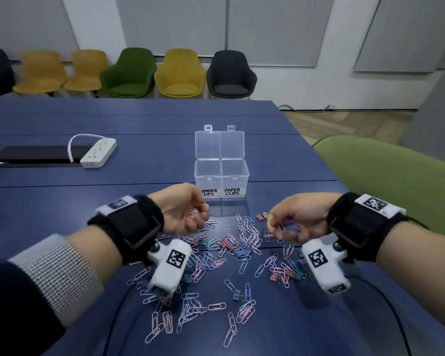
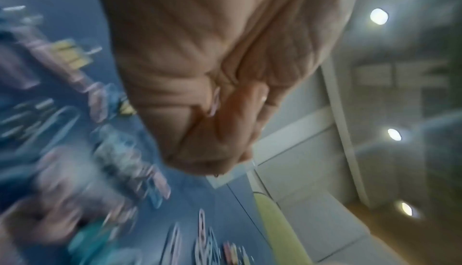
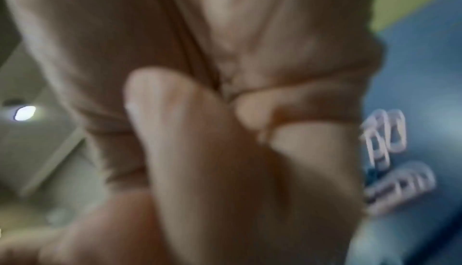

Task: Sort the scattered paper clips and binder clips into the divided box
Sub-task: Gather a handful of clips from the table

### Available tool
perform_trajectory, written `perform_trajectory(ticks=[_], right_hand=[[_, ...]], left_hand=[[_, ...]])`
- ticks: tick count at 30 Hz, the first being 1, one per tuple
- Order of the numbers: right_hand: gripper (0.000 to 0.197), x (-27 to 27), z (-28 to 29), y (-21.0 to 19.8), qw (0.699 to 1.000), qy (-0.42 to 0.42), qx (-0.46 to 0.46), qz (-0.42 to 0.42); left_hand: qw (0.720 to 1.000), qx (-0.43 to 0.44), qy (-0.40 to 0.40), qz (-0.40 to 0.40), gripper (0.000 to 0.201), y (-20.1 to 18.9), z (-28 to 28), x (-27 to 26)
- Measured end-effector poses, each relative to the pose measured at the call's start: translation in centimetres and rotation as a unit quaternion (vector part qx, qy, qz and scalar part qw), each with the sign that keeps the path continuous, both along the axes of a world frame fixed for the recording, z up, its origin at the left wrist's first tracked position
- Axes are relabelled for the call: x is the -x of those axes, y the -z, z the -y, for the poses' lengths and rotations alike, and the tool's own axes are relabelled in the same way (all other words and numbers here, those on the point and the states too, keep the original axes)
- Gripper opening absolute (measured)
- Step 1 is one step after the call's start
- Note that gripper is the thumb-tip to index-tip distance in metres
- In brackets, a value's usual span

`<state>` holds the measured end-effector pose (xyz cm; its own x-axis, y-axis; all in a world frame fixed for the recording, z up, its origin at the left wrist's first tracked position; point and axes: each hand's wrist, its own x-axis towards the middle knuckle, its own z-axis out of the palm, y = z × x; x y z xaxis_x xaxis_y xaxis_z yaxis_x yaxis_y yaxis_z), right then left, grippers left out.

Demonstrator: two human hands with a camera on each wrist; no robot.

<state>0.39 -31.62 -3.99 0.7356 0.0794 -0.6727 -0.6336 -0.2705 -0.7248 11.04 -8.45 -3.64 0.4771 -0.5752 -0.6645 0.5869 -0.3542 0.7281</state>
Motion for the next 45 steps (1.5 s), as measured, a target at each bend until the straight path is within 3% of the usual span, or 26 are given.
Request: perform_trajectory(ticks=[2,4,6,9,13,16,18,21,24,29,32,35,37,39,42,43,45], right_hand=[[0.023,-1.0,0.6,-0.4,0.993,-0.062,0.091,-0.042],[0.023,-2.2,1.3,-1.3,0.969,-0.129,0.202,-0.055],[0.031,-3.9,1.8,-2.6,0.939,-0.154,0.308,-0.014],[0.036,-6.5,1.6,-4.2,0.899,-0.115,0.409,0.108],[0.027,-9.9,0.8,-4.0,0.918,0.054,0.299,0.255],[0.023,-12.1,-0.4,-3.6,0.917,0.083,0.231,0.316],[0.028,-13.4,-1.2,-3.3,0.912,0.095,0.222,0.332],[0.031,-14.4,-2.1,-2.9,0.916,0.088,0.217,0.326],[0.03,-14.8,-2.8,-2.8,0.925,0.071,0.21,0.31],[0.031,-15.1,-3.6,-3.5,0.946,0.039,0.184,0.265],[0.028,-15.2,-3.0,-4.0,0.934,0.018,0.227,0.274],[0.024,-15.4,-0.7,-4.1,0.918,0.128,0.21,0.31],[0.018,-15.7,1.5,-3.6,0.896,0.177,0.258,0.316],[0.024,-16.1,3.1,-2.3,0.875,0.113,0.389,0.267],[0.039,-16.4,2.7,-0.2,0.811,-0.126,0.558,0.123],[0.041,-16.6,2.3,0.4,0.79,-0.184,0.576,0.101],[0.046,-17.2,1.8,1.4,0.775,-0.249,0.574,0.09]], left_hand=[[0.991,-0.092,0.071,0.072,0.024,-1.2,1.7,-1.2],[0.984,-0.107,0.081,0.12,0.03,-2.4,3.9,-2.7],[0.984,-0.08,0.054,0.152,0.036,-3.2,6.2,-4.0],[0.983,0.027,-0.058,0.174,0.043,-3.3,9.4,-5.1],[0.957,0.076,-0.144,0.241,0.041,-2.3,11.4,-6.2],[0.933,0.025,-0.094,0.346,0.031,-1.7,11.0,-7.0],[0.895,-0.047,-0.037,0.443,0.018,-1.8,9.8,-7.2],[0.812,-0.166,0.05,0.557,0.01,-1.9,7.7,-6.8],[0.765,-0.232,0.135,0.586,0.012,-1.5,6.2,-6.1],[0.757,-0.23,0.129,0.598,0.01,-0.7,5.5,-5.8],[0.76,-0.22,0.12,0.6,0.008,-0.7,5.3,-6.1],[0.761,-0.214,0.123,0.6,0.007,-0.7,5.1,-6.5],[0.759,-0.214,0.122,0.603,0.008,-0.6,5.0,-6.8],[0.76,-0.215,0.122,0.601,0.011,-0.5,5.1,-6.9],[0.762,-0.219,0.121,0.597,0.018,-0.3,5.1,-7.0],[0.763,-0.22,0.12,0.596,0.021,-0.2,5.1,-7.0],[0.763,-0.222,0.119,0.595,0.023,-0.1,5.1,-7.1]])
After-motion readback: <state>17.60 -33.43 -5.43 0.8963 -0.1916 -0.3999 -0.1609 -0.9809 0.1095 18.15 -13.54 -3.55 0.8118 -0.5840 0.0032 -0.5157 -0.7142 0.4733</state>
